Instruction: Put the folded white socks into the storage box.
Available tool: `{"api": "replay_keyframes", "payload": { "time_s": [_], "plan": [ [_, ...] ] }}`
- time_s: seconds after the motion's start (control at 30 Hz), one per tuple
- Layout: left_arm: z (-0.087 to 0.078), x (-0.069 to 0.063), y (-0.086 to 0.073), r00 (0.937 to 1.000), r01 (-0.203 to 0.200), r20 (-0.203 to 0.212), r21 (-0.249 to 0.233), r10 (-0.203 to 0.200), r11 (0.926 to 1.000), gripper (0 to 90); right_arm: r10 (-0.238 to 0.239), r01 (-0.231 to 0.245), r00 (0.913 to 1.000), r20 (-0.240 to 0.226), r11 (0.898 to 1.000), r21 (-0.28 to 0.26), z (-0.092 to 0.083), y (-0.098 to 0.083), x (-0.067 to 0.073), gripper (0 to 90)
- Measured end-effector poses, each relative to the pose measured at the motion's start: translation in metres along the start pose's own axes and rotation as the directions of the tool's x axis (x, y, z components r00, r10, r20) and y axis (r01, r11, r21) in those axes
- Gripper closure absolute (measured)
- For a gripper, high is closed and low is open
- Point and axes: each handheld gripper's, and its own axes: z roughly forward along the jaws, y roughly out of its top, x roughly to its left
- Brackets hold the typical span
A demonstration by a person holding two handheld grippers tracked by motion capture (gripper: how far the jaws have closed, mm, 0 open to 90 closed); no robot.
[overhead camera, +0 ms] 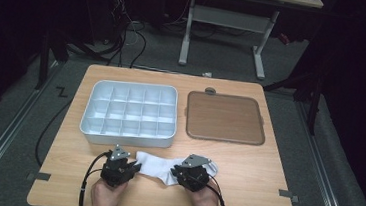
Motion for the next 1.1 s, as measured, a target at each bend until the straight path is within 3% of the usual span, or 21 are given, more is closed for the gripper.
{"api": "replay_keyframes", "payload": {
  "time_s": [0.1,0.47,0.8,1.1],
  "plan": [
    [-0.001,0.000,0.002,0.9998,0.018,0.009,0.003,-0.018,0.9998,80.9,-0.013,0.013,0.9999,0.010,1.000,-0.005,0.000,-0.001,0.001,78.7],
    [-0.006,-0.004,0.009,0.9990,0.017,0.041,0.004,-0.017,0.9999,81.1,-0.011,0.011,0.9999,0.011,1.000,-0.013,0.000,-0.002,0.002,78.6],
    [-0.011,-0.006,0.019,0.9938,0.068,0.088,0.004,-0.068,0.9977,81.4,-0.013,0.013,0.9999,0.008,1.000,-0.009,0.000,-0.001,0.001,78.6],
    [-0.017,-0.018,0.032,0.9901,0.054,0.131,-0.008,-0.052,0.9985,81.6,-0.017,0.017,0.9998,0.005,1.000,-0.001,0.002,0.001,0.002,78.6]
  ]
}}
